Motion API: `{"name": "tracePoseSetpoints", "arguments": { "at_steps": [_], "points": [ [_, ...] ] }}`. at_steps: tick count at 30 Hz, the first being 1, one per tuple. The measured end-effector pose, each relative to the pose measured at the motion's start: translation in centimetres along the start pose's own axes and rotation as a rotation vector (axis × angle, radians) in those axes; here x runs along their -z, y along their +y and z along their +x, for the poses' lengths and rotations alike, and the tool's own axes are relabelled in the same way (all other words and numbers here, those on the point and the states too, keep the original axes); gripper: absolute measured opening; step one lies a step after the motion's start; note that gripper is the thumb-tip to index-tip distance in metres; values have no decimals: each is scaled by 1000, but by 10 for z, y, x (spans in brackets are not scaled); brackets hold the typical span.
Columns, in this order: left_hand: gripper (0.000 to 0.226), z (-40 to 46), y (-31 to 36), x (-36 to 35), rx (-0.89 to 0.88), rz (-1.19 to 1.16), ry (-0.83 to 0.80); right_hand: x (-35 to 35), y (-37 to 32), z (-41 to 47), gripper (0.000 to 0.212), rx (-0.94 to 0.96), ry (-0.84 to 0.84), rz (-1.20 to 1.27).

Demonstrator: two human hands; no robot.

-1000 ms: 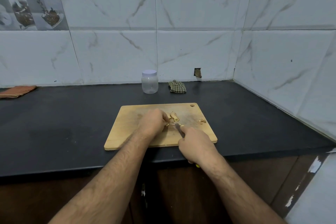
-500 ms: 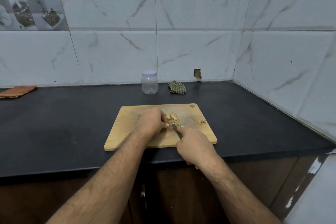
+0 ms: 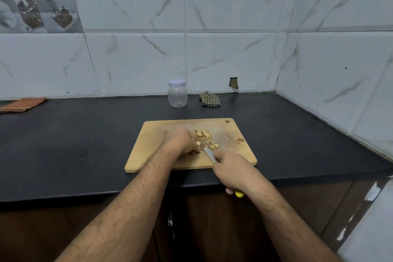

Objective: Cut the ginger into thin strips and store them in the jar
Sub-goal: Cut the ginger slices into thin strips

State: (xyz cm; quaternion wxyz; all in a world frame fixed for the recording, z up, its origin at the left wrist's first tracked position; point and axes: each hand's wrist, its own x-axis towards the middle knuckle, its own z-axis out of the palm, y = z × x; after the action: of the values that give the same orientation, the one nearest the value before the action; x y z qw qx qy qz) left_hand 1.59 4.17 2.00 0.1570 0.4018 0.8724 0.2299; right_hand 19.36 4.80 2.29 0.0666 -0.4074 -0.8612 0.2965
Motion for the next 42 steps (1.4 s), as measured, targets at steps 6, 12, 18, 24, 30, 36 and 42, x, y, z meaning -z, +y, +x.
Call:
{"name": "tracePoseSetpoints", "arguments": {
  "at_steps": [6, 12, 18, 24, 30, 36, 42],
  "points": [
    [6, -6, -6, 1, -42, -82, 54, 2, -3, -4, 56, 34, 70, -113],
    [5, -11, -12, -3, -76, -95, 75, -7, -1, -5, 58, 59, 138, -158],
    [6, -11, -8, -7, -67, -33, 131, -10, 0, -2, 57, 78, 177, -164],
    [7, -10, -8, -10, -71, 7, 166, -14, -1, -4, 56, 97, 200, -155],
    [9, -12, -6, -10, -57, -18, 187, -17, -2, -4, 56, 103, 223, -169],
    [9, -11, -6, -9, -37, -40, 172, -19, -8, -3, 59, 76, 192, -213],
    [13, -9, -7, -10, -10, -77, 150, -22, -15, -3, 60, 59, 172, -226]
  ]
}}
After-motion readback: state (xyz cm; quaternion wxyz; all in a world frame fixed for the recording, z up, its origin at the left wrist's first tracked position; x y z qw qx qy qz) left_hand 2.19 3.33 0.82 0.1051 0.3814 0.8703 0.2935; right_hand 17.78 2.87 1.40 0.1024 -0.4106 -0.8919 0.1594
